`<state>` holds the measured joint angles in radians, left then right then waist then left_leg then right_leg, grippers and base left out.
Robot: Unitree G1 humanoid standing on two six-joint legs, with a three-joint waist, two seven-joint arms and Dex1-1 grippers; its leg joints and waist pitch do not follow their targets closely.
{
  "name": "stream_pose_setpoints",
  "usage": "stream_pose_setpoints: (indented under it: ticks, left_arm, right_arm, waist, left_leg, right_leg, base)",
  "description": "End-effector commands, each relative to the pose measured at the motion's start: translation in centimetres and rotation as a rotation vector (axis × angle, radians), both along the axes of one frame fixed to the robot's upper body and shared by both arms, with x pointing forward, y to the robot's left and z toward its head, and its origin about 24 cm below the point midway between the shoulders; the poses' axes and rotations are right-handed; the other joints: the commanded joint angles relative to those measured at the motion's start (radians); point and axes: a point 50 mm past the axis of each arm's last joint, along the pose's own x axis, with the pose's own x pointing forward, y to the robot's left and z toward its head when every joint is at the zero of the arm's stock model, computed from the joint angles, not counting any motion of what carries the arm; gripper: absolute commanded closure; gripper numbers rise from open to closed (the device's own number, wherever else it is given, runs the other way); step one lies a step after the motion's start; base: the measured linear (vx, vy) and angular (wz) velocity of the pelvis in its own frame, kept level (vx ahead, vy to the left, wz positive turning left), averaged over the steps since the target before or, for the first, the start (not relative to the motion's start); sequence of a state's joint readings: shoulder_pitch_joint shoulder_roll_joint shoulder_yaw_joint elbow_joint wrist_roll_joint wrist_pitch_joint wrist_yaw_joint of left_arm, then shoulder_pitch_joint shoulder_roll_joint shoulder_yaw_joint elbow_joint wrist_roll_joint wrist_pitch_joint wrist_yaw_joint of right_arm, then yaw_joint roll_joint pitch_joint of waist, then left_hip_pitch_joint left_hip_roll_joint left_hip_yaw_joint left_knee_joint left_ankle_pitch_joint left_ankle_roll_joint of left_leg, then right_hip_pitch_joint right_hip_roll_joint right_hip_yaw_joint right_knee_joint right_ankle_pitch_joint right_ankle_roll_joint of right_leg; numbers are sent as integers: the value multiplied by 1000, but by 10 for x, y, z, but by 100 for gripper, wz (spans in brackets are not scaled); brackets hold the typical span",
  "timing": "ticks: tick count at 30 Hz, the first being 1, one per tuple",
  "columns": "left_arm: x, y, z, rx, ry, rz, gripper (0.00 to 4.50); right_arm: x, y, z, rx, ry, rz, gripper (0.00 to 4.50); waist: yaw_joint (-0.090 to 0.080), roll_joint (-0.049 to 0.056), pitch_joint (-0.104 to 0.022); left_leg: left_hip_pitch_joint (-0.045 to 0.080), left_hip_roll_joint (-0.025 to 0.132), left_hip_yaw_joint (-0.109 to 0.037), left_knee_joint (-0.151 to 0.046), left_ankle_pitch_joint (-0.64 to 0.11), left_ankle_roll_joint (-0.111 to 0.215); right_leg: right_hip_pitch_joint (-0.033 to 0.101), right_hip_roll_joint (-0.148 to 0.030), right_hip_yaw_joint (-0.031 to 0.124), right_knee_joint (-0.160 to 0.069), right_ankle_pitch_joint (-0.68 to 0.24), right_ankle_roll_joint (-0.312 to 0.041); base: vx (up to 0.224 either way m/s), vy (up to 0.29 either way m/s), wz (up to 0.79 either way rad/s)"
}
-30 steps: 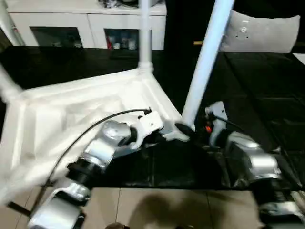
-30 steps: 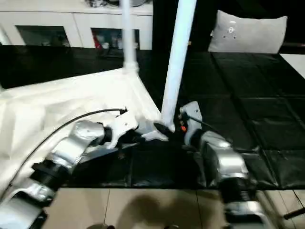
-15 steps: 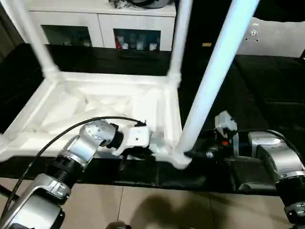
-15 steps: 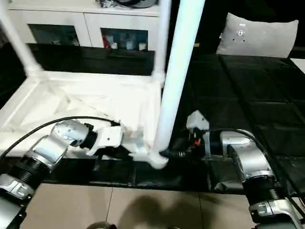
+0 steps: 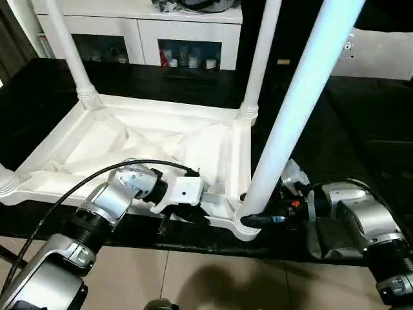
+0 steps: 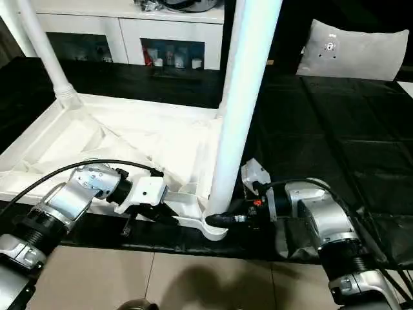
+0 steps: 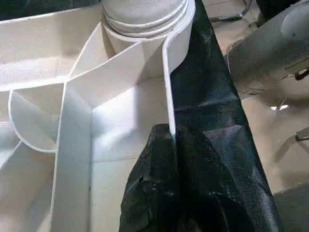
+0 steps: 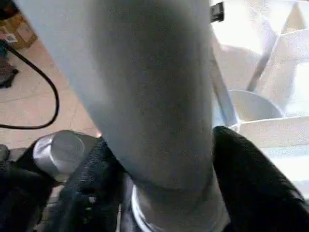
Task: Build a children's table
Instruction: Rotate leg to tighten
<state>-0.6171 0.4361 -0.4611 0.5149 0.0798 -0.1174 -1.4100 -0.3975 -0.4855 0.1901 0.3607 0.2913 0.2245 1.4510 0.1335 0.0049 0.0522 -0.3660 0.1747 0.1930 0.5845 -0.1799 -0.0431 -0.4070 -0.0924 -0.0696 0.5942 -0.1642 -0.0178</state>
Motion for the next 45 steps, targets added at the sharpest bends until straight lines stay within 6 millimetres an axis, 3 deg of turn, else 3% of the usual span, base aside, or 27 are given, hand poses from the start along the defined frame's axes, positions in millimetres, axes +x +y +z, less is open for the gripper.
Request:
stream_pose_setpoints:
  ticks: [1,6,8,10,12,14,16,17,19,22,23,26,28,36,38,41,45]
  left_arm:
    - [-11,-5,-10,37,49,-81,450]
    - [-10,-9,-7,-43,101,27,450]
    - [-9,-15,-5,-90,122,96,450]
    - [-5,-24,-2,-133,129,171,450]
    - [-3,-29,-1,-160,130,206,450]
    - [4,-43,3,-222,134,324,450]
    - [7,-52,4,-249,135,392,450]
    - [10,-57,5,-255,115,425,450]
    - [16,-64,4,-263,73,503,450]
    - [21,-71,3,-253,17,576,450]
    - [21,-73,2,-249,7,592,450]
    - [21,-72,0,-236,-14,615,450]
    - [20,-68,-2,-213,-28,591,450]
    - [19,-43,-11,-129,-85,512,450]
    - [17,-35,-13,-110,-82,448,450]
    - [10,-27,-13,-92,-60,337,450]
    - [5,-19,-14,-54,-43,235,450]
  right_arm:
    - [-4,1,0,10,25,17,215]
    - [2,11,-10,-16,26,-148,233]
    - [10,21,-17,-44,21,-292,236]
    - [17,29,-19,-37,19,-390,239]
    - [21,33,-20,-36,16,-448,242]
    - [37,43,-20,-39,3,-645,243]
    - [46,50,-22,-43,32,-790,243]
    - [48,56,-22,-36,41,-824,243]
    - [50,64,-23,-35,39,-867,243]
    - [52,74,-23,0,36,-897,243]
    - [53,77,-22,13,40,-903,190]
    - [52,78,-21,30,39,-907,167]
    - [52,71,-20,40,22,-909,142]
    - [45,33,-12,78,-10,-809,76]
    - [39,20,-8,76,-14,-717,76]
    - [30,6,-3,50,-36,-574,39]
    - [28,-6,0,-12,-92,-503,9]
  waist:
    - [-4,0,-65]
    - [-3,1,-63]
    - [-20,-3,-53]
    - [-44,-2,-45]
    - [-60,-3,-47]
    - [-79,0,-48]
    - [-106,-1,-50]
    - [-108,1,-51]
    - [-122,3,-56]
    - [-120,-2,-56]
    - [-117,-2,-57]
    - [-108,-1,-58]
    - [-100,1,-61]
    - [-75,3,-64]
    - [-66,3,-65]
    - [-60,3,-65]
    - [-45,0,-64]
  left_leg:
    - [15,62,-22,-72,-259,30]
    - [15,62,-23,-74,-268,20]
    - [14,57,-28,-81,-324,-8]
    - [25,51,-37,-81,-401,-29]
    - [23,50,-45,-83,-418,-34]
    - [20,50,-46,-85,-425,-44]
    - [9,45,-53,-84,-431,-46]
    - [11,44,-54,-84,-431,-41]
    - [12,46,-49,-83,-412,-25]
    - [16,41,-38,-76,-387,3]
    - [17,40,-37,-76,-379,8]
    - [13,44,-36,-78,-339,22]
    - [14,47,-34,-79,-312,26]
    - [12,48,-30,-77,-254,47]
    - [11,50,-32,-77,-246,51]
    - [10,52,-32,-75,-239,57]
    - [14,57,-29,-75,-239,48]
  right_leg:
    - [48,-63,45,-68,-273,-214]
    - [46,-64,45,-69,-287,-212]
    - [45,-66,42,-80,-414,-178]
    - [37,-72,38,-101,-607,-116]
    - [40,-72,33,-109,-664,-78]
    - [35,-68,32,-105,-634,-84]
    - [42,-66,23,-105,-627,-79]
    - [43,-67,22,-110,-626,-76]
    - [39,-63,26,-110,-522,-111]
    - [36,-62,31,-109,-468,-144]
    - [37,-62,30,-111,-470,-143]
    - [43,-61,33,-105,-426,-152]
    - [45,-60,35,-98,-365,-168]
    - [53,-60,36,-92,-302,-172]
    - [57,-61,33,-89,-279,-180]
    - [59,-62,32,-84,-252,-197]
    - [55,-64,31,-84,-268,-203]
  base:
    - [0,0,0]
    - [0,0,0]
    - [0,0,0]
    - [0,0,0]
    - [0,0,0]
    - [0,0,0]
    - [0,0,0]
    - [0,0,0]
    - [0,0,0]
    - [0,0,0]
    - [0,0,0]
    - [0,0,0]
    - [0,0,0]
    - [0,0,0]
    - [0,0,0]
    - [0,0,0]
    - [0,0,0]
